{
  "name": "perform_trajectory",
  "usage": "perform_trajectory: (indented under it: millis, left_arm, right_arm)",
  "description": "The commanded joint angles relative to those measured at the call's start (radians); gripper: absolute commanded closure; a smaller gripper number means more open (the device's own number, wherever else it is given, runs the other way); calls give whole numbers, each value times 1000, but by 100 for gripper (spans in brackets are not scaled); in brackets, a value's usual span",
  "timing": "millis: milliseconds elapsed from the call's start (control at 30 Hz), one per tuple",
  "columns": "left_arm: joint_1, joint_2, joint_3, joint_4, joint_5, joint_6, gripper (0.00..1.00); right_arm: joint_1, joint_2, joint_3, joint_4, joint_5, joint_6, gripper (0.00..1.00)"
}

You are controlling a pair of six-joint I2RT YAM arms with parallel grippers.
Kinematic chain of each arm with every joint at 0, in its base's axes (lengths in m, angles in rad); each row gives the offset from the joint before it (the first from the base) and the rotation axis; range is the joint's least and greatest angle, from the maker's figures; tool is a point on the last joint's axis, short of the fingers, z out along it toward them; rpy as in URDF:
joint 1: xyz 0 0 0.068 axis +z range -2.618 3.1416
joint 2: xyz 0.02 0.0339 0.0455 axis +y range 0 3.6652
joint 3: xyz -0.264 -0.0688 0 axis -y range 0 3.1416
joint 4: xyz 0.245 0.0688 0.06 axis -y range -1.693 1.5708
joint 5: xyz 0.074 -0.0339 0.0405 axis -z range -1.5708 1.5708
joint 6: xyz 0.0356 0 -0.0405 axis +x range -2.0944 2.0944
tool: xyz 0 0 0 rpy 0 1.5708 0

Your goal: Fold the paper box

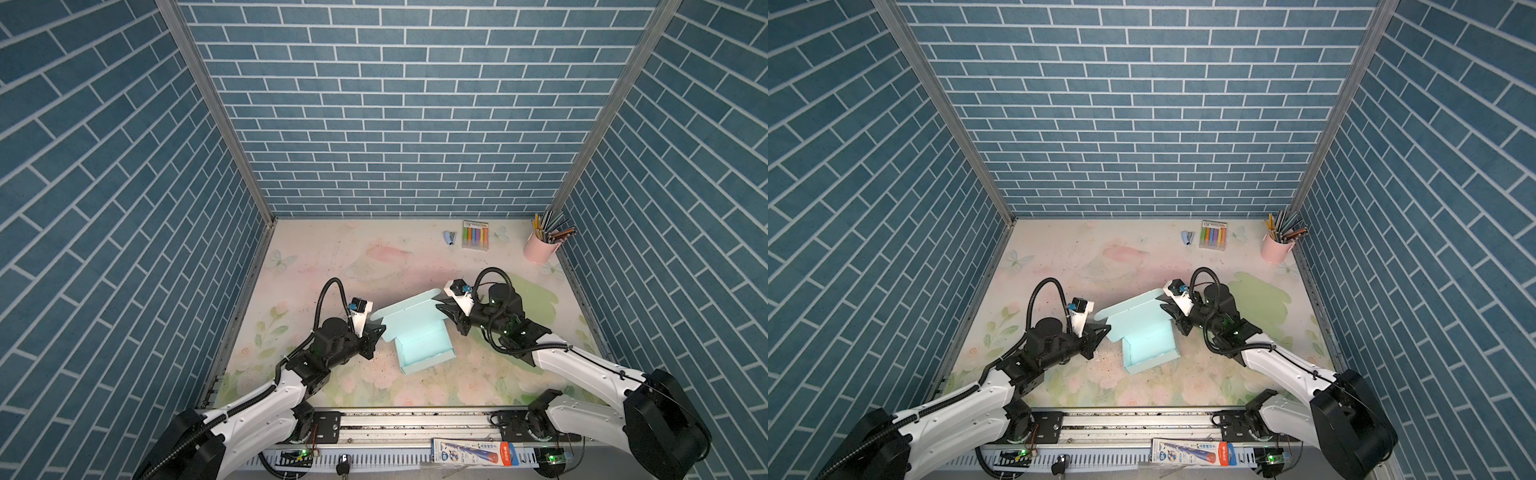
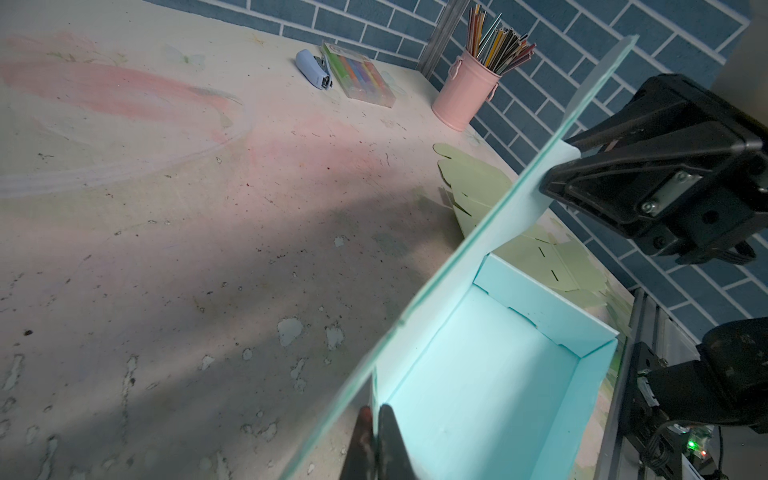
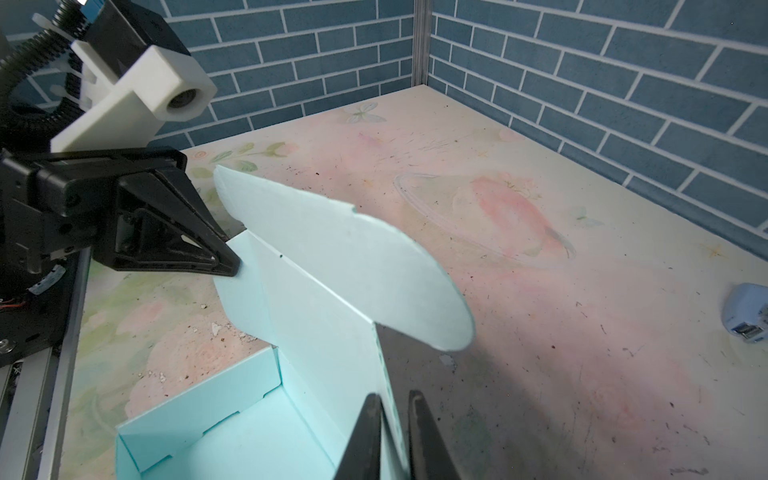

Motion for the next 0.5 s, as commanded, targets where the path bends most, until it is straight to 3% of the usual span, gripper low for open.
perform_trajectory:
  millis: [0, 467]
  left_arm:
    - [-7, -7, 22, -34, -27, 17, 100]
    - [-15, -41, 38, -69, -62, 18, 100]
  right_arm:
    - [11, -27, 14, -11, 25, -16, 80]
    - [46, -51, 17, -29, 76, -28, 96]
